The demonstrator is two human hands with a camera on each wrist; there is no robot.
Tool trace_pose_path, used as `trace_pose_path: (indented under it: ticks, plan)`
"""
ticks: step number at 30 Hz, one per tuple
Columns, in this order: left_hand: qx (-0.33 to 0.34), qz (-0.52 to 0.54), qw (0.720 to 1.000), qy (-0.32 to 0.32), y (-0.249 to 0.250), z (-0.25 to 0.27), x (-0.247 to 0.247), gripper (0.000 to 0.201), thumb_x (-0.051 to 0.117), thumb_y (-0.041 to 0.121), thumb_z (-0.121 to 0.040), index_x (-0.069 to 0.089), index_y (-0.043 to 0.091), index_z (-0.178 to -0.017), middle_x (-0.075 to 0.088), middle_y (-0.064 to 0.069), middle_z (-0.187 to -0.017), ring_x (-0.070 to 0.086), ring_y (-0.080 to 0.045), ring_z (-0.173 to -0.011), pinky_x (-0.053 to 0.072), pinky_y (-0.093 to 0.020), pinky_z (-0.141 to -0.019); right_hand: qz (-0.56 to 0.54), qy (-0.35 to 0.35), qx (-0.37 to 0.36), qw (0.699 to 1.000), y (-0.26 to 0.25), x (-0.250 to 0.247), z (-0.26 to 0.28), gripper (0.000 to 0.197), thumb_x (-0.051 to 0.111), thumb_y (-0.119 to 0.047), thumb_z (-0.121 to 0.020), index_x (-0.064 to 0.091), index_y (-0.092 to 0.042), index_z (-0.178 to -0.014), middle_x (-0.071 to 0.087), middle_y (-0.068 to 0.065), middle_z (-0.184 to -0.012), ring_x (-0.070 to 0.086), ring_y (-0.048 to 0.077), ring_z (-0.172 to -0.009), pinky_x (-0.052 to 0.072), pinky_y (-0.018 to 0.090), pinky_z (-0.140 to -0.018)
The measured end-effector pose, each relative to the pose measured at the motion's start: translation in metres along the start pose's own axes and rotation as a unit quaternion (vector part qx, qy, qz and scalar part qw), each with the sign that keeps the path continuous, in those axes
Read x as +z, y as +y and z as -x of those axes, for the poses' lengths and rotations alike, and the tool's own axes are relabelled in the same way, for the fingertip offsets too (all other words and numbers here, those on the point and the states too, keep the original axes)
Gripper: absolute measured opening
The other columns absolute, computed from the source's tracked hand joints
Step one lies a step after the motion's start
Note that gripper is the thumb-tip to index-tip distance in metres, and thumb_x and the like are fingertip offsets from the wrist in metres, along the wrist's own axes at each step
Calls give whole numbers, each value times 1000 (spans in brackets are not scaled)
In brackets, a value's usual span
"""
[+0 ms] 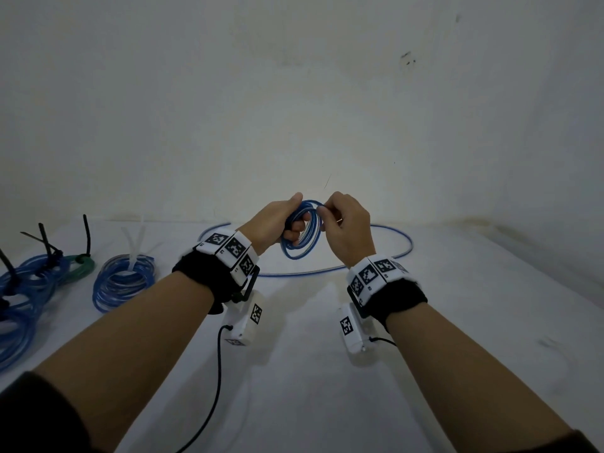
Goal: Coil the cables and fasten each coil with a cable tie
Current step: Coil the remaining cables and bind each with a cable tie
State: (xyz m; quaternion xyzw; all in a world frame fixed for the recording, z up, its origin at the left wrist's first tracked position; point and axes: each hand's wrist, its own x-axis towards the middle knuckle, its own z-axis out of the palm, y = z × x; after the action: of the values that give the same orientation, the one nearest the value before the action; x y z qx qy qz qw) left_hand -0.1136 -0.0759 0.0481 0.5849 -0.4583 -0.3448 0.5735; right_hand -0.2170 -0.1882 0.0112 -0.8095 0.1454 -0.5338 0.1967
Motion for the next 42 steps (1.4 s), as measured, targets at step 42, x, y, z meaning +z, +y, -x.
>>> trace_pose_path:
  ticks: [42]
  plan:
    - [157, -316, 925, -142, 3, -58, 241, 29, 29, 23, -101, 50, 8, -89, 51, -10, -82, 48, -24, -71, 44, -35, -72, 80, -73, 249, 962, 65, -248, 60, 22, 50, -16, -95, 68, -5, -95, 65, 6, -74, 62, 10, -57, 54, 26, -63]
